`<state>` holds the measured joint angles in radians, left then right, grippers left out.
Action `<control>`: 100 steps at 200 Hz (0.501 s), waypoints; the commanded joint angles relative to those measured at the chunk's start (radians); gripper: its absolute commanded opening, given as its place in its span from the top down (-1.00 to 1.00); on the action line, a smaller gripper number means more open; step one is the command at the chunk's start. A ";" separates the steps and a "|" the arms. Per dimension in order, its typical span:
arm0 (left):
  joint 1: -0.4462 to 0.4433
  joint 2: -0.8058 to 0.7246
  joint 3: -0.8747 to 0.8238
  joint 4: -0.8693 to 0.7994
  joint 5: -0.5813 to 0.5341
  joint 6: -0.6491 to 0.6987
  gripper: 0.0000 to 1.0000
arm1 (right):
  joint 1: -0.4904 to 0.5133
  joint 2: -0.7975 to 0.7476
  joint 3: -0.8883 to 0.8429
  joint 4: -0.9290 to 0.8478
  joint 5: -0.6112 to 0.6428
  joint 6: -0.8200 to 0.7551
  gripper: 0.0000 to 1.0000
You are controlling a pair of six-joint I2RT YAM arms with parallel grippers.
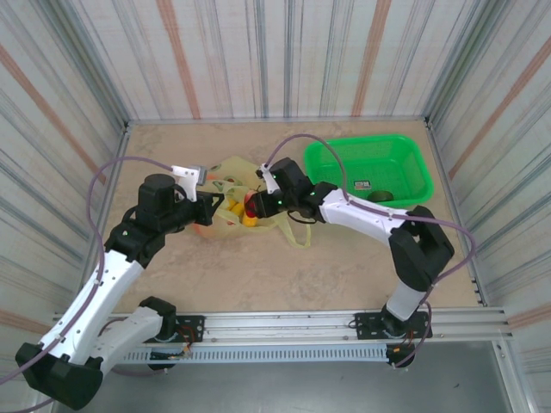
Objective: Place the fake fruits into the plastic bag and tie a complex knot
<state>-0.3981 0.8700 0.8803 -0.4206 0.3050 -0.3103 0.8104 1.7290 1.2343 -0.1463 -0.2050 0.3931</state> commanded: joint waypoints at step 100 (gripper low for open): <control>0.010 -0.024 -0.008 -0.001 -0.019 0.020 1.00 | 0.133 0.295 0.234 0.077 0.001 0.003 -0.64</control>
<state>-0.3981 0.8692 0.8803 -0.4213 0.3019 -0.3103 0.9531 2.0052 1.4338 -0.0486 -0.2340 0.4072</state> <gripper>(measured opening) 0.058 0.797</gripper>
